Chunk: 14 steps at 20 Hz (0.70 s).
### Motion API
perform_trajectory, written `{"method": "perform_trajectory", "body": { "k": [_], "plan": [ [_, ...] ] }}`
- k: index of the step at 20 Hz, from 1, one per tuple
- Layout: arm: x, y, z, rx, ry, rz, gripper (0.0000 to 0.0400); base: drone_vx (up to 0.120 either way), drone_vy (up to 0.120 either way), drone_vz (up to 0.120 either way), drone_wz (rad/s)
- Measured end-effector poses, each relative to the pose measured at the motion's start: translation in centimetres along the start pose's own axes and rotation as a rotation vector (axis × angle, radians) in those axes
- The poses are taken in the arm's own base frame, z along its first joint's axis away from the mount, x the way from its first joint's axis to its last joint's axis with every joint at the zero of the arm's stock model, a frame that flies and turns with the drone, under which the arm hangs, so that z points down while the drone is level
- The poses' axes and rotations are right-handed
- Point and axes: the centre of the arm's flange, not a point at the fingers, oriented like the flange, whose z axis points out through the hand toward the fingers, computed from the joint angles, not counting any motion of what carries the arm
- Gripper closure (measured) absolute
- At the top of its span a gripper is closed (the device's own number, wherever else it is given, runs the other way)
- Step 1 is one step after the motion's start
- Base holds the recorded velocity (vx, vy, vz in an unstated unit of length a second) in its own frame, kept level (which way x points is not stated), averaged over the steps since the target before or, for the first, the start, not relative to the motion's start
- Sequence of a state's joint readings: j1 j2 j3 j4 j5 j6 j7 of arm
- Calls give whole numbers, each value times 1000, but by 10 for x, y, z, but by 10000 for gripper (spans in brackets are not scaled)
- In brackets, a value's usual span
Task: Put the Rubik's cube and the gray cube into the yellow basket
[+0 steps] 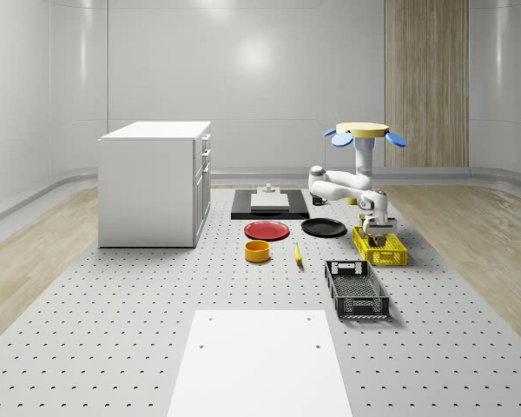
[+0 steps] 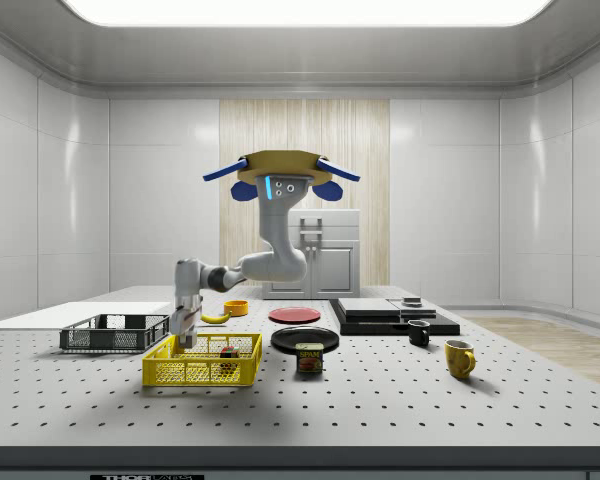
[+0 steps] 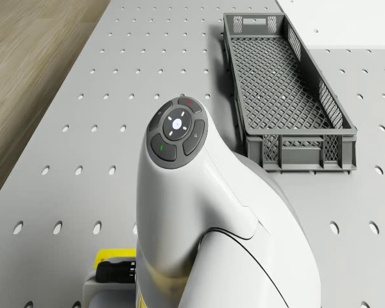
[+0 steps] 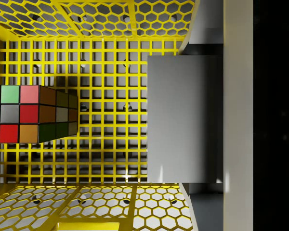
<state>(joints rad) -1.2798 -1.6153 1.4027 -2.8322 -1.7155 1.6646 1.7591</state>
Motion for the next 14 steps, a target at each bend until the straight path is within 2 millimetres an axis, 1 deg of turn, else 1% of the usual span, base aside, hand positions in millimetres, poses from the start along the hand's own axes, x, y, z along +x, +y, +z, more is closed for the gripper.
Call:
{"method": "perform_trajectory", "body": {
  "k": [5,12,14],
  "plan": [
    [0,0,16,0,0,0,150,0,0,0,0],
    [0,0,30,0,0,0,150,0,0,0,0],
    [0,0,31,0,0,0,91,0,0,0,0]
  ]
}}
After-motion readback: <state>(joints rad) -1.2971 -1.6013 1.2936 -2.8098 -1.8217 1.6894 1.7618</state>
